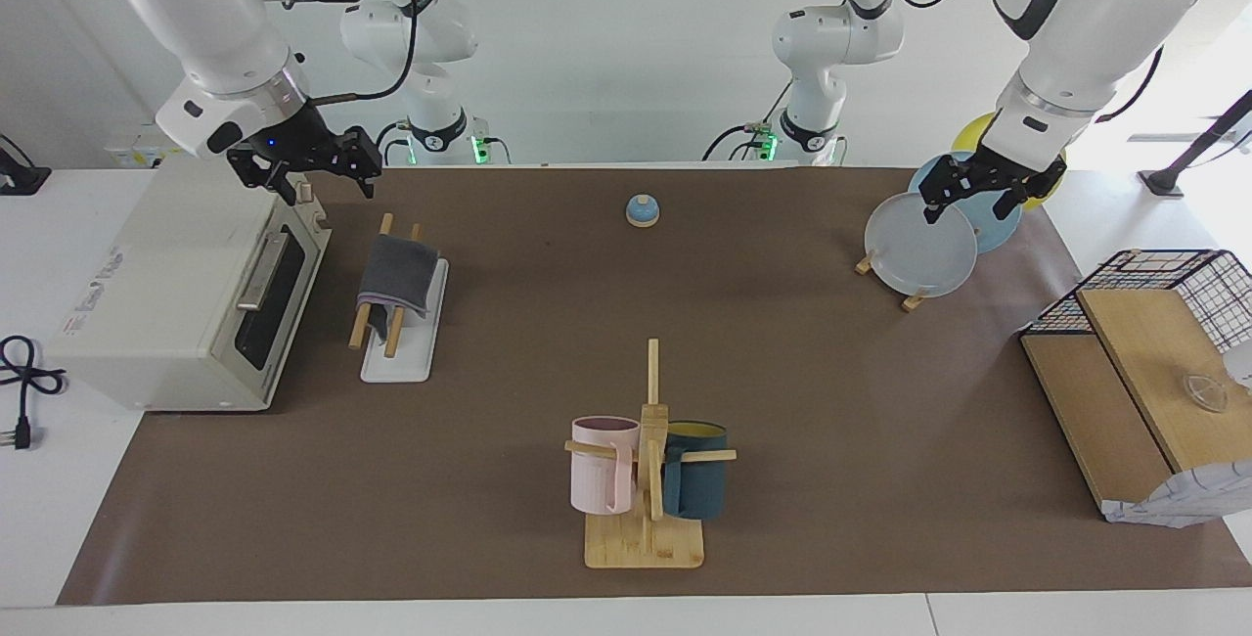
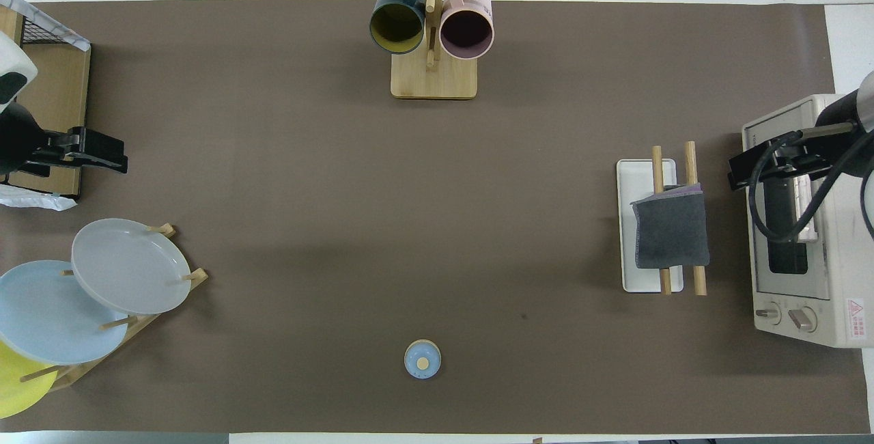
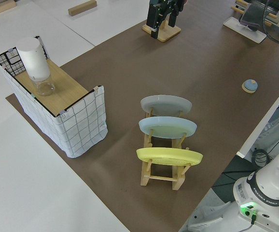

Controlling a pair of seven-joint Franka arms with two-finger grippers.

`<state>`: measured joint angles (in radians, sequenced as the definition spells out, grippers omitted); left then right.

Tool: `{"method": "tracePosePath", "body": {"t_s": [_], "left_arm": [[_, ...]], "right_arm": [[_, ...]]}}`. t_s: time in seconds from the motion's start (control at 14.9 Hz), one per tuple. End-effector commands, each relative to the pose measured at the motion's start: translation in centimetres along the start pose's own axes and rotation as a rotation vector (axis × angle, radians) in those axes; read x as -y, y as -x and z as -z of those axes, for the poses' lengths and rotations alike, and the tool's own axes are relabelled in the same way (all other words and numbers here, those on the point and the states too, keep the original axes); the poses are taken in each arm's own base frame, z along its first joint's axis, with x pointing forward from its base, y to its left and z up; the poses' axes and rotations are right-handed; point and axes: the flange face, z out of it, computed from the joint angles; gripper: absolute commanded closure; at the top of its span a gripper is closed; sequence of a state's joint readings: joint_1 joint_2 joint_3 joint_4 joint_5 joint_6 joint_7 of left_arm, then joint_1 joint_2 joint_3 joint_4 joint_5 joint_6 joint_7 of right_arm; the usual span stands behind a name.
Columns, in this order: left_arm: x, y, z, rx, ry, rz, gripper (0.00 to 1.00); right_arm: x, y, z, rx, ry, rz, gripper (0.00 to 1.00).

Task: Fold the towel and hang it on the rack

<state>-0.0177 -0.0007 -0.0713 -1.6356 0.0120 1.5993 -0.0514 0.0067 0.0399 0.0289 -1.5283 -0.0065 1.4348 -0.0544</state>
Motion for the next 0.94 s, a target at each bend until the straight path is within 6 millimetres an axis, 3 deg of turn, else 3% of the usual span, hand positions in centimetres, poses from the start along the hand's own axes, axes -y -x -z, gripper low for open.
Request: {"method": "tracePosePath", "body": {"t_s": [0.0, 0.87], "left_arm": [[0.22, 0.56, 0.16, -0.016, -0.007, 0.013, 0.00], [0.22, 0.56, 0.16, -0.016, -0.007, 0.013, 0.00]], "right_arm": [[-2.36, -0.37, 0.45, -0.035, 0.004, -0.063, 0.00], [-2.67, -0.25, 0.50, -0.032, 0.016, -0.066, 0.00]]}}
